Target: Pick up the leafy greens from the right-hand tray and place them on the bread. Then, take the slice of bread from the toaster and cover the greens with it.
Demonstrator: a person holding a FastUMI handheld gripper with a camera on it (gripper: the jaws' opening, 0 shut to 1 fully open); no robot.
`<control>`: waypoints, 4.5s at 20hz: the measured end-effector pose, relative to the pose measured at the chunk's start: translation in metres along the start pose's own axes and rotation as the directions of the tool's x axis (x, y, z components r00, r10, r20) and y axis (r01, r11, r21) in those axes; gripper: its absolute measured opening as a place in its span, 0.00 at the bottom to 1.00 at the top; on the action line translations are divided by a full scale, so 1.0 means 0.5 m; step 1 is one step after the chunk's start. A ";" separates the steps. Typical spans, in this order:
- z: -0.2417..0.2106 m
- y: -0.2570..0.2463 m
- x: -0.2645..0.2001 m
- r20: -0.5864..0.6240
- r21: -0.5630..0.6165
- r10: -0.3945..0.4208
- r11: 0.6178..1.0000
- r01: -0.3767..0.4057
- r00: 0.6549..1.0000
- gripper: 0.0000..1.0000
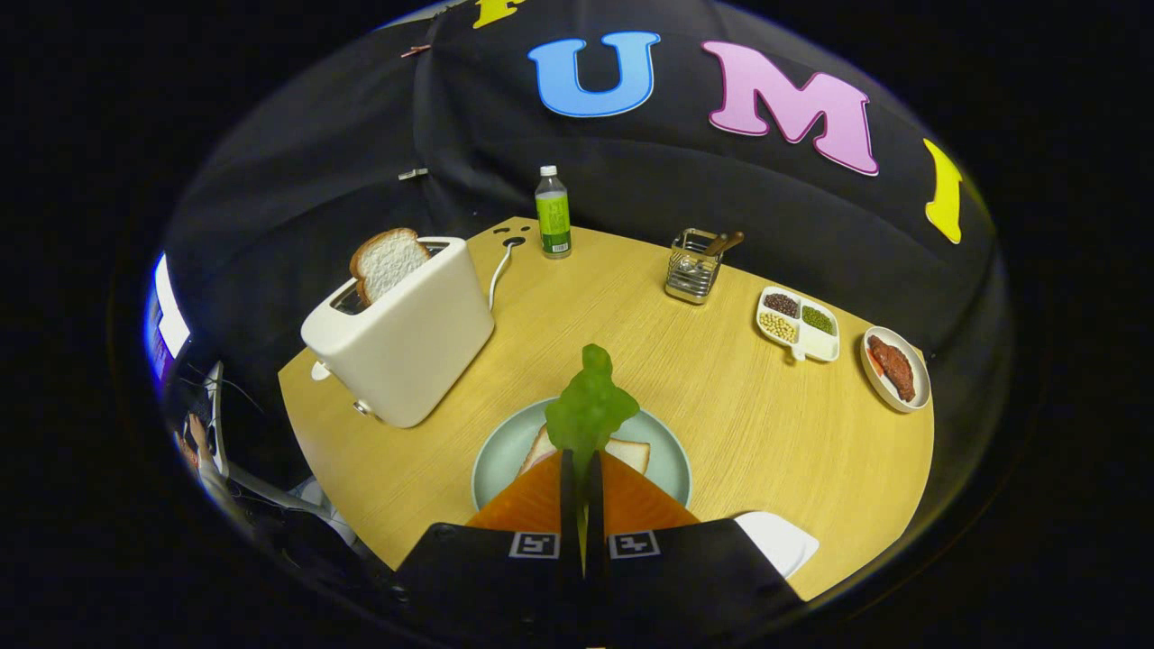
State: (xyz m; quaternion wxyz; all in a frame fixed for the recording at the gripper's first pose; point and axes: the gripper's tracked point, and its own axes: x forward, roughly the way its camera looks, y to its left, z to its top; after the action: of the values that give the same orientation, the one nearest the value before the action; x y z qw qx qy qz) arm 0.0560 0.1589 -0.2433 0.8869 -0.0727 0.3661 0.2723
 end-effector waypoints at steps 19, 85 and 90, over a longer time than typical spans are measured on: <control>-0.002 0.030 0.044 -0.025 0.055 -0.046 0.997 0.048 0.999 0.99; 0.468 0.442 0.135 0.305 -0.102 0.038 0.995 -0.007 0.952 0.13; 0.503 0.414 0.069 0.368 -0.087 0.047 0.996 -0.016 0.929 0.13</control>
State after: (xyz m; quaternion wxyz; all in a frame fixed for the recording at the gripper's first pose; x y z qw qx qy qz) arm 0.1188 0.4303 -0.0708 0.9317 -0.0506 0.1824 0.3101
